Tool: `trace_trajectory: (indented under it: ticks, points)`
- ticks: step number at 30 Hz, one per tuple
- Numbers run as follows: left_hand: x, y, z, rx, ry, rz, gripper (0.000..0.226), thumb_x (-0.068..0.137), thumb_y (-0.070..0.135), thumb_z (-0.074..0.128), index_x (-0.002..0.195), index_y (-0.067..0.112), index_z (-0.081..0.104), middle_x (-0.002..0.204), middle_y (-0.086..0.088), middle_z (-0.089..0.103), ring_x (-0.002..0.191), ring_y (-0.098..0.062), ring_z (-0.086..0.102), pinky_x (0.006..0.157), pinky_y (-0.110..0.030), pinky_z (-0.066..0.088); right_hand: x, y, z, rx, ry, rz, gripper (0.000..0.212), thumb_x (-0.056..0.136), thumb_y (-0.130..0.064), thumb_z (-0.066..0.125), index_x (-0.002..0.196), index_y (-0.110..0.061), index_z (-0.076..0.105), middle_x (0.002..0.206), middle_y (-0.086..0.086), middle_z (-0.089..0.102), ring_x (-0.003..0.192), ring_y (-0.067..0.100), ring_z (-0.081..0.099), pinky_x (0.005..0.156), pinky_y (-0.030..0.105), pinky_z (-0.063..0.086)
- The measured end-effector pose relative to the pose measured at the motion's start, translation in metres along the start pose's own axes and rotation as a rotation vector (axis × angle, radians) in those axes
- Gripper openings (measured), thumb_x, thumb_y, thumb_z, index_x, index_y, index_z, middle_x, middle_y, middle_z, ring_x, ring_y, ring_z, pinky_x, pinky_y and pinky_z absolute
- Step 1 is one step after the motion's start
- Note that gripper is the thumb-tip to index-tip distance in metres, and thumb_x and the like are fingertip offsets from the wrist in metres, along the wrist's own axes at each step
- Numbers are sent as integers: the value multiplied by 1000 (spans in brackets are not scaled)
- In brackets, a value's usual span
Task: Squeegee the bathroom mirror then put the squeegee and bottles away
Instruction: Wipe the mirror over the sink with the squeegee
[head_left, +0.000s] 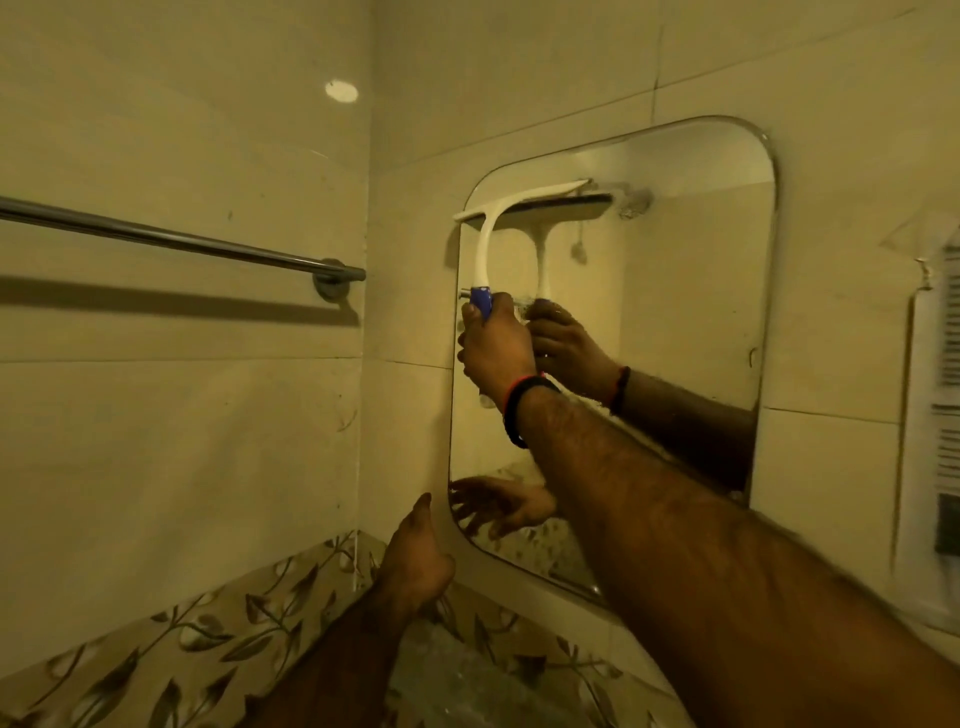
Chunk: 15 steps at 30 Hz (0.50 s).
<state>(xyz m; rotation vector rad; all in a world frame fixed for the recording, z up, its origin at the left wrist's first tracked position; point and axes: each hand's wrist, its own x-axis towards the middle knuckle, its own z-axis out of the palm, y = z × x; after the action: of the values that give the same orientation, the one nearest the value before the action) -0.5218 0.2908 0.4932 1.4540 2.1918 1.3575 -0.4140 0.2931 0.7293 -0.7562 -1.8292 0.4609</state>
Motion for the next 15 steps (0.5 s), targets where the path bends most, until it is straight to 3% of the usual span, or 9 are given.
trace_trajectory:
  ticks: [2,5,9,12,15]
  points:
    - [4,-4,0,-6,-4,8,97,78,8,72,156,21,16,147,-7,46,130,-28,50,103,-34,49,9,-2,4,-20,53,-35,33,100,-24,40,124,-3,46,107,20,60,95,36,58,83,46,49]
    - [7,-9,2,12,-20,14,96,78,9,70,156,23,15,149,-7,44,131,-28,48,101,-31,47,17,0,11,-10,69,-19,34,100,-24,40,126,-3,44,115,24,59,102,40,58,81,43,44]
    - [9,-13,8,4,-53,34,95,78,8,71,156,24,17,144,-5,49,127,-27,52,102,-36,50,17,10,15,19,17,6,34,102,-24,43,130,-5,40,120,21,59,101,37,64,80,46,56]
    - [11,-14,12,-27,-23,68,87,78,5,69,152,25,27,141,-3,52,125,-25,53,100,-39,52,20,12,14,-49,33,-46,33,101,-20,41,128,-3,43,121,22,58,105,37,60,88,48,52]
    - [15,-15,15,-79,22,53,82,78,1,66,150,23,32,142,-4,50,128,-26,51,97,-44,54,27,6,10,109,42,-2,32,103,-25,42,129,-7,41,114,21,62,92,34,66,71,43,57]
